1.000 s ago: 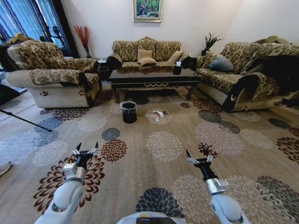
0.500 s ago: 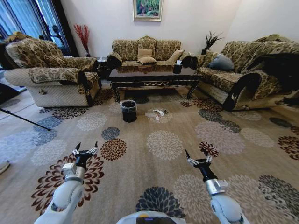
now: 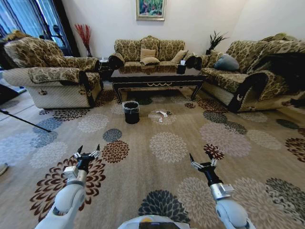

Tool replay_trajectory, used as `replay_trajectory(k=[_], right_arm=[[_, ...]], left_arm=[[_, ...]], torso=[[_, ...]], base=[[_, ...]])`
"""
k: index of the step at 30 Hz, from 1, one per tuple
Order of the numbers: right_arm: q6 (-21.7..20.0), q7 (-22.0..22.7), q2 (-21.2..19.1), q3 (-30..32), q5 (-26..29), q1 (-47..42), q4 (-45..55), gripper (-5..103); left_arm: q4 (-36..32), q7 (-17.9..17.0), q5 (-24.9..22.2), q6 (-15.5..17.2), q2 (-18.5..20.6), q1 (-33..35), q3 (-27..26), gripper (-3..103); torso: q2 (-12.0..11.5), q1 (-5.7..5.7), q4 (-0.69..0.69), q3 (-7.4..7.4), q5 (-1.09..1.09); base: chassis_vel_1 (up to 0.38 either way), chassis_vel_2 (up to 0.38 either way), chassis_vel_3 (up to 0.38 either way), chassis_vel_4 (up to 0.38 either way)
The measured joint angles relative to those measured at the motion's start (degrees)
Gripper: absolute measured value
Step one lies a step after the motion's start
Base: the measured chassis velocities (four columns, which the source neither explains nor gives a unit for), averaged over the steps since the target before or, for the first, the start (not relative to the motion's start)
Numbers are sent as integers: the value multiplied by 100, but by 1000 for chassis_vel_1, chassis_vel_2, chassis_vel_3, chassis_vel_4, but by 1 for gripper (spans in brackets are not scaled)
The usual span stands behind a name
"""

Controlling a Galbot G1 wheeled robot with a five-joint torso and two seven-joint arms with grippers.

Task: Move to the front of the table and pick up the trash from the floor, then place it into the trash bin.

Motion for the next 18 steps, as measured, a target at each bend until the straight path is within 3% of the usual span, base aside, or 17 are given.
replay_trajectory(k=[18], right_arm=[[-17,0,23,-12,-11,13,-10,100]], left_arm=[[-124,-30,44,-29,40,68,95,100]], torso=[[-427,-74,0,-355,0]], base=[[0,0,0,0]])
